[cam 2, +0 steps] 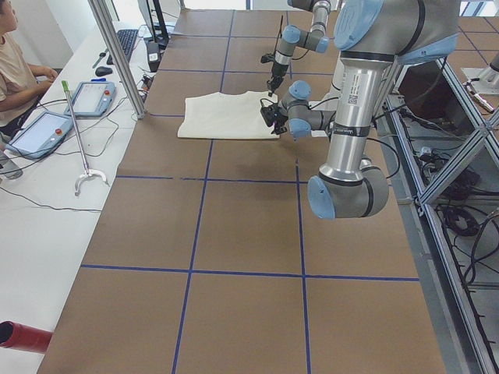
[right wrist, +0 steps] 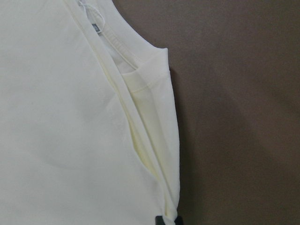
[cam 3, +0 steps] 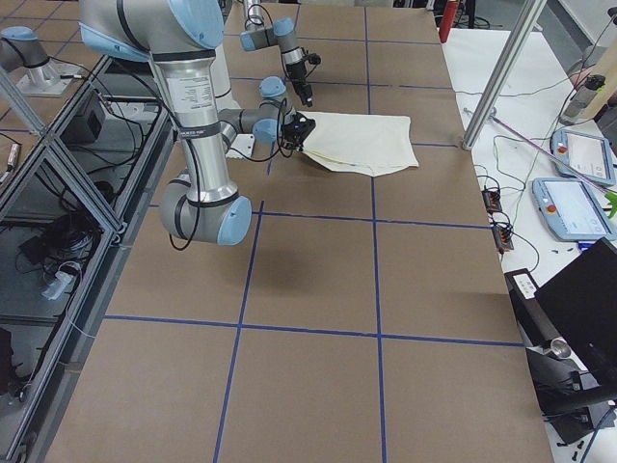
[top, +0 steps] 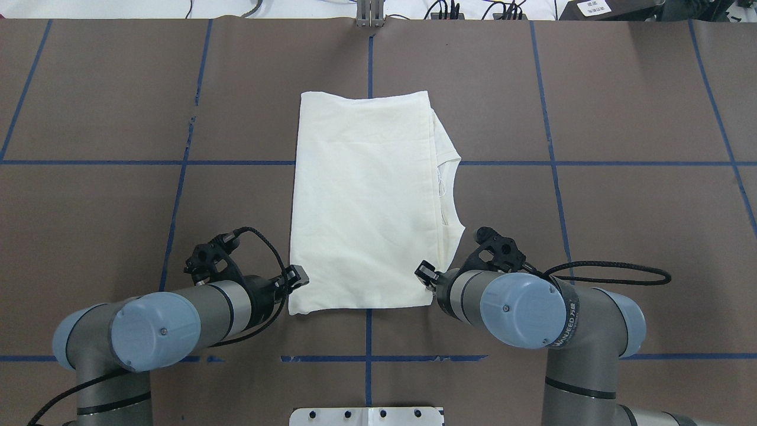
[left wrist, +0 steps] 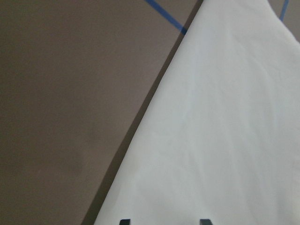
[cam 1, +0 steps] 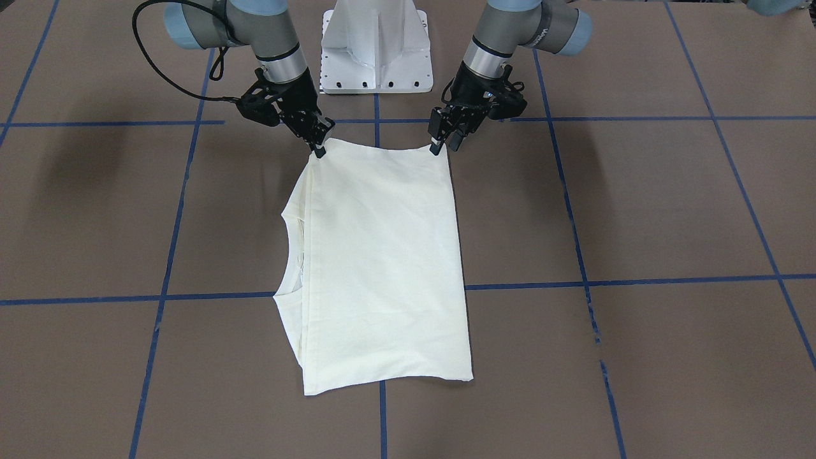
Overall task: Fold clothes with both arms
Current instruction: 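Move both grippers to the shirt's near corners and grasp them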
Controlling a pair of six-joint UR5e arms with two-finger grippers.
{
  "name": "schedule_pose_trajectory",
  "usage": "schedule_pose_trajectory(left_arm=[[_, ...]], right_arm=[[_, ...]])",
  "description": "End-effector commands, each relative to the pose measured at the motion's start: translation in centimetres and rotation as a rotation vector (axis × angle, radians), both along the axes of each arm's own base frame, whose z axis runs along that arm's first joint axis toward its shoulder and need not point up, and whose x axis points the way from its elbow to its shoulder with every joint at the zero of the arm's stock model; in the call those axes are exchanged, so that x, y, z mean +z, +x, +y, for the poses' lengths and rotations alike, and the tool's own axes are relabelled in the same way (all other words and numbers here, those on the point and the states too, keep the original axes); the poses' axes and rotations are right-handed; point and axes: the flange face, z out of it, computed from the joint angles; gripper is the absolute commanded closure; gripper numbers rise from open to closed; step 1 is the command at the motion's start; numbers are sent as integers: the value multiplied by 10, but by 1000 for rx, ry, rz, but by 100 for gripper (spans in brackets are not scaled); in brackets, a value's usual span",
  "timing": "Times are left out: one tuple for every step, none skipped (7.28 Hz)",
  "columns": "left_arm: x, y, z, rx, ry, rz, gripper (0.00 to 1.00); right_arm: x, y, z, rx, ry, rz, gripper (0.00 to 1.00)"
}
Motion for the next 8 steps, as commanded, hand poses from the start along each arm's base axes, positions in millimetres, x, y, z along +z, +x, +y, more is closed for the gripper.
schedule_pose_trajectory(left_arm=[[7,15,11,9,-3,-26,39],[14,21,9,9,-6,-41,39],[11,28,9,10,-6,-41,40],[12,30,8,10,-7,-44,48],[15,31,8,9,-10,-53,64],[15,31,7,8,-10,-54,98],[12,29,7,8,-9,-48,100],[-6,23,8,6,-6,-35,100]], right_arm=[[-1,0,-1,1,2,-1,100],[0,-1,0,-1,2,0,100],[2,0,0,0,2,3,100],[2,0,0,0,2,3,100],[2,0,0,0,2,3,100],[7,1,0,0,-1,12,100],[10,2,0,0,-2,15,100],[7,4,0,5,2,8,100]])
